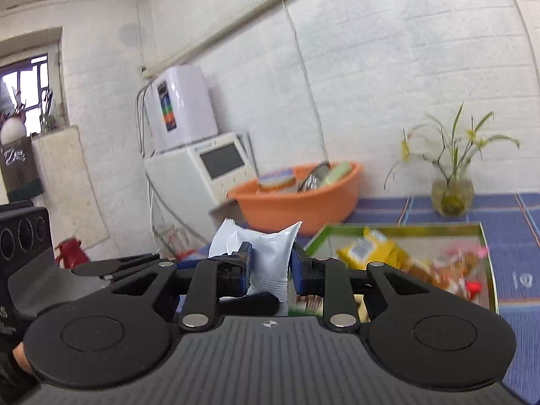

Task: Organize snacks
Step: 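Carry the white packet into the green box and open the left gripper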

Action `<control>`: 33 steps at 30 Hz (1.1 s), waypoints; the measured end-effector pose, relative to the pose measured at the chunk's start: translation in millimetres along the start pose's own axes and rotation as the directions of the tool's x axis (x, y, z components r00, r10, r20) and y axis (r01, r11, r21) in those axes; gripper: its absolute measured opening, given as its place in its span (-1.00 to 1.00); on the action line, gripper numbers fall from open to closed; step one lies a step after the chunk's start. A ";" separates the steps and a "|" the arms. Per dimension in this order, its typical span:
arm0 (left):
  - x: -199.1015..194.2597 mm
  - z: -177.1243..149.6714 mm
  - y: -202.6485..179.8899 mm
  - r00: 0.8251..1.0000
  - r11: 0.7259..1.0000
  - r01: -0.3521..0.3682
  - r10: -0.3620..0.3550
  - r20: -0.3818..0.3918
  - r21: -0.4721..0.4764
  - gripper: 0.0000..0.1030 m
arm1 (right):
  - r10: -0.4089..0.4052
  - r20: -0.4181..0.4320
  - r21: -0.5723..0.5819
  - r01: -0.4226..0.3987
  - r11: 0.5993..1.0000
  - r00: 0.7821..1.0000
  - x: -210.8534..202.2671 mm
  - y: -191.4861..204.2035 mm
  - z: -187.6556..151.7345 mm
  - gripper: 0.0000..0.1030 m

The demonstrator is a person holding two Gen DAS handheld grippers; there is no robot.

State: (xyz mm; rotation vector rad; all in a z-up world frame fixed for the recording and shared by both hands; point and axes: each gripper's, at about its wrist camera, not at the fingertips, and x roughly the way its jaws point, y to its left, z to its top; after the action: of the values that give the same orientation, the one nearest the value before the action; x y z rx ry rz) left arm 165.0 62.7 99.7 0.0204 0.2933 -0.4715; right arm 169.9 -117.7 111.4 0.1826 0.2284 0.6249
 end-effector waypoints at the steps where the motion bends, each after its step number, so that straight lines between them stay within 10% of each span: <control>1: 8.9 5.8 -0.2 1.000 1.000 -0.015 0.015 0.004 0.017 0.24 | -0.008 0.013 -0.015 0.008 1.000 1.000 4.2 -3.4 4.4 -0.14; 8: 73.3 0.5 -8.0 0.999 0.999 -0.012 0.013 0.036 -0.040 0.33 | -0.101 0.088 0.062 0.096 0.993 0.991 18.5 -50.6 -3.7 -0.03; 16: 163.6 -14.0 -19.5 0.995 0.999 -0.026 0.028 -0.096 0.024 0.35 | -0.211 0.052 0.251 0.192 0.949 0.976 52.5 -120.6 -31.6 -0.02; 19: 178.0 -10.9 -16.0 0.993 0.999 -0.043 0.046 -0.105 0.032 0.49 | -0.212 0.062 0.318 0.182 0.930 0.975 57.3 -136.7 -30.9 0.28; 21: 174.8 -10.8 -11.4 0.994 0.999 -0.039 0.040 -0.104 0.010 0.56 | -0.202 0.068 0.398 0.159 0.904 0.977 53.2 -146.8 -30.6 1.00; 26: 137.8 -19.1 -8.8 0.989 0.991 -0.135 0.133 -0.059 -0.019 0.68 | -0.248 0.145 0.388 0.176 0.905 0.958 26.6 -138.3 -30.3 1.00; 33: 66.5 -36.3 -15.3 0.950 0.950 -0.310 0.306 -0.063 -0.047 0.68 | -0.446 0.093 0.157 0.429 0.889 0.890 -3.3 -78.3 -34.3 1.00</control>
State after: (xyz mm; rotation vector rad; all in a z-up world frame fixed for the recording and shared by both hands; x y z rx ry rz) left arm 204.6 22.6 46.8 0.0234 0.3503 -0.1515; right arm 201.8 -178.6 60.5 0.2885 0.1795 0.1442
